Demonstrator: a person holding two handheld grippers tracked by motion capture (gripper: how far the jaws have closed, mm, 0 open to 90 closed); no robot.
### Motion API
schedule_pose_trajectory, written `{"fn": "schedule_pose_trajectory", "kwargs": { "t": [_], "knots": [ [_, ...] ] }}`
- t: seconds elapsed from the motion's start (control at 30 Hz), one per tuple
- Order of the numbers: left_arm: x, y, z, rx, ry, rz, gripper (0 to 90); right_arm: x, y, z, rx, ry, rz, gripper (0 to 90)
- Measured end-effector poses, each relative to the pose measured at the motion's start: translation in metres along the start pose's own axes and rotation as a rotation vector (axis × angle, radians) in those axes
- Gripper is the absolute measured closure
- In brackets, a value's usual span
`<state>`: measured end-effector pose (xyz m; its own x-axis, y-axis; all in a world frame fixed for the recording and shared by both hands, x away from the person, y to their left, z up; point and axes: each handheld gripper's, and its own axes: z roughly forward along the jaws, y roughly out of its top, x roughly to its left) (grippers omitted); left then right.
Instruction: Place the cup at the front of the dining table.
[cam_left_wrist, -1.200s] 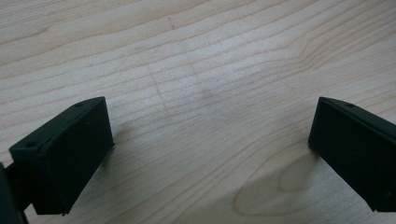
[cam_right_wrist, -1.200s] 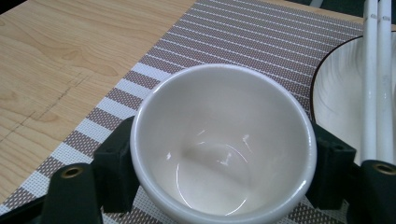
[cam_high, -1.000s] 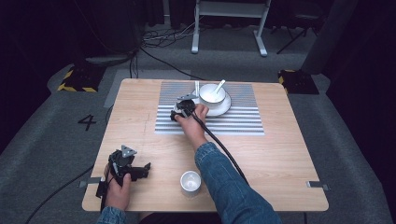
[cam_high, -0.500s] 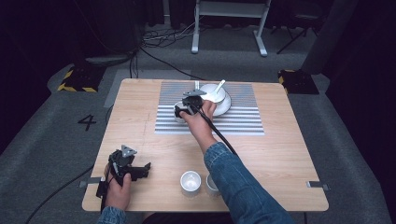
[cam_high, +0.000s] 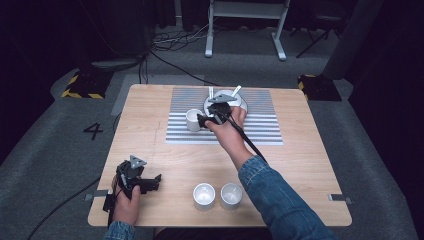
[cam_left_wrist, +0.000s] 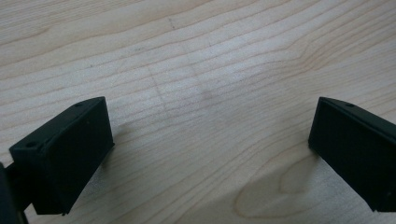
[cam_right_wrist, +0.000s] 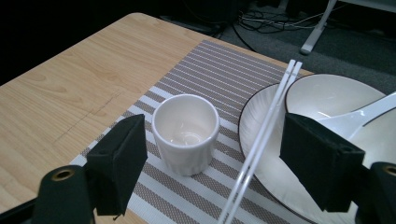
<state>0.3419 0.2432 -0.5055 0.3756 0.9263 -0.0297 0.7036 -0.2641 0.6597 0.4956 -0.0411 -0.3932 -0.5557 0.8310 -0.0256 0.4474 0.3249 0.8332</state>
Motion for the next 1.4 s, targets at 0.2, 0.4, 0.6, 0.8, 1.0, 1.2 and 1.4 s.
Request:
{"fn": "schedule_pose_trajectory", "kwargs": {
  "t": [0.2, 0.4, 0.6, 0.8, 1.0, 1.2, 1.4],
  "knots": [
    [0.000, 0.000, 0.000, 0.001, -0.001, -0.001, 0.0, -0.011, -0.004, -0.030, -0.008, 0.020, -0.017, 23.8],
    [0.000, 0.000, 0.000, 0.001, -0.001, -0.001, 0.0, -0.025, -0.010, -0.061, -0.021, 0.031, -0.025, 23.8],
    [0.000, 0.000, 0.000, 0.000, 0.000, -0.002, 0.0, -0.042, -0.021, -0.088, -0.023, 0.028, -0.026, 23.9],
    [0.000, 0.000, 0.000, 0.000, 0.000, -0.002, 0.0, -0.055, -0.031, -0.111, -0.032, 0.024, -0.020, 24.1],
    [0.000, 0.000, 0.000, 0.001, -0.001, -0.001, 0.0, -0.066, -0.045, -0.130, -0.018, 0.021, -0.021, 24.5],
    [0.000, 0.000, 0.000, 0.001, -0.001, -0.001, 0.0, -0.080, -0.062, -0.147, -0.010, 0.011, -0.001, 25.3],
    [0.000, 0.000, 0.000, 0.001, -0.001, -0.001, 0.0, -0.094, -0.080, -0.160, -0.007, -0.011, 0.027, 25.4]
  ]
}}
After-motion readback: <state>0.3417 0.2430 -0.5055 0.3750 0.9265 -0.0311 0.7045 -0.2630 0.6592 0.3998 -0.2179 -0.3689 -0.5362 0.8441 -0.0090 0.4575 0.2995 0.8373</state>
